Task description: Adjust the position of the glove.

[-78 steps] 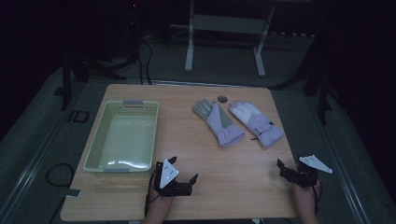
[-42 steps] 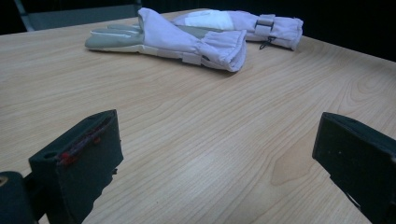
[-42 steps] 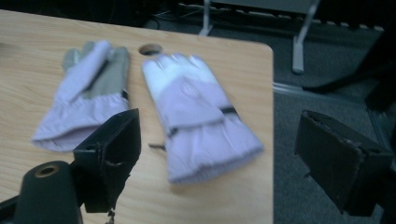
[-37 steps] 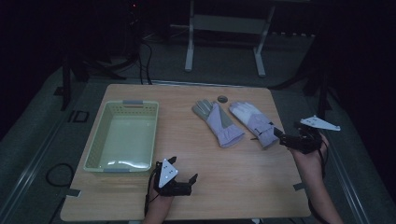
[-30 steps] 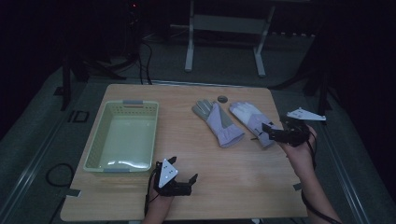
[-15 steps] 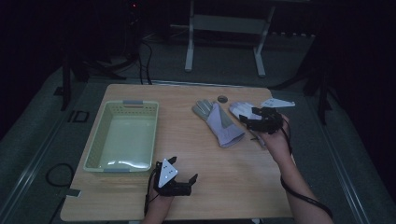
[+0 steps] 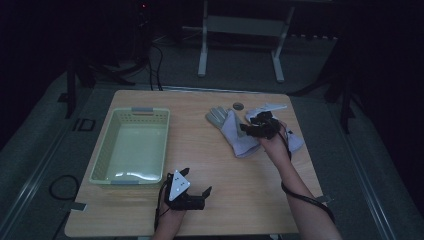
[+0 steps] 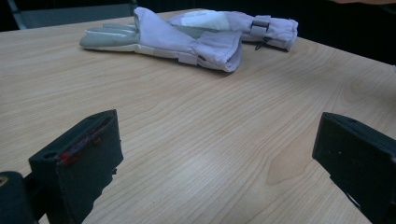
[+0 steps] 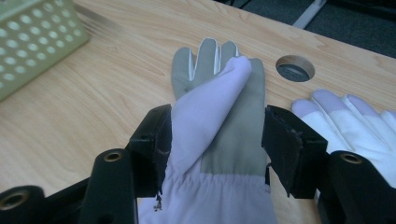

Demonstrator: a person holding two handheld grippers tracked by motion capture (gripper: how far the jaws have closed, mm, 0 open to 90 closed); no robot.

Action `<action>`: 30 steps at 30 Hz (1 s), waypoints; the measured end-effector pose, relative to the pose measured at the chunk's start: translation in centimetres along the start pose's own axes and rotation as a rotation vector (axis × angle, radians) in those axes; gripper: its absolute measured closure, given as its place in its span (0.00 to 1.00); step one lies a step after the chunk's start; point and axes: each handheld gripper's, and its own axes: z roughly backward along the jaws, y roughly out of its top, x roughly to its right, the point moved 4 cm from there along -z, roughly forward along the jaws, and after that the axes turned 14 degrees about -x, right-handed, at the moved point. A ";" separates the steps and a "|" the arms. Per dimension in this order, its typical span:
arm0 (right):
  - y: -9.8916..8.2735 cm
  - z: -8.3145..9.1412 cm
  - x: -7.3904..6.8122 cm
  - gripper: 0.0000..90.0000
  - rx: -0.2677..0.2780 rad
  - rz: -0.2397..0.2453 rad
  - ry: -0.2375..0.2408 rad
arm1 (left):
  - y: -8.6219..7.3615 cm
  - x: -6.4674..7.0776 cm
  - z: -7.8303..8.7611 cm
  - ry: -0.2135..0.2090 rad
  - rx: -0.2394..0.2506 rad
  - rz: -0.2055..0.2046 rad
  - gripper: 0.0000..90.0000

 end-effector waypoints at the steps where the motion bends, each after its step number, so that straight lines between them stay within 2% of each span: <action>1: 0.1 -0.4 0.1 0.48 -0.009 0.000 -0.006 | 0.0 0.0 0.0 -0.001 -0.001 0.000 0.02; 6: 0.2 -1.8 0.6 0.49 -0.045 0.000 -0.019 | 0.0 0.0 0.0 -0.006 0.002 0.003 0.02; 8: 0.2 -2.4 0.9 0.49 -0.071 0.007 -0.038 | 0.0 0.0 0.0 -0.006 0.002 0.001 0.02; 13: 0.0 -3.9 1.4 0.50 -0.110 -0.012 -0.035 | 0.0 0.0 0.0 -0.008 0.000 0.004 0.02; 19: -0.5 -5.8 1.8 0.47 -0.149 -0.011 -0.042 | 0.0 0.1 0.1 -0.011 0.002 -0.002 0.02; 23: -0.9 -6.9 1.9 0.46 -0.188 -0.001 -0.058 | 0.0 0.0 0.1 -0.011 0.001 -0.001 0.02; 24: -0.9 -7.1 2.1 0.46 -0.193 0.003 -0.075 | 0.0 0.0 0.1 -0.011 0.002 0.000 0.02; 28: -1.2 -7.5 2.3 0.48 -0.200 -0.001 -0.062 | 0.0 0.1 0.1 -0.012 0.003 -0.001 0.02; 30: -1.3 -7.7 2.4 0.53 -0.209 0.000 -0.044 | 0.0 0.1 0.1 -0.012 0.002 -0.003 0.02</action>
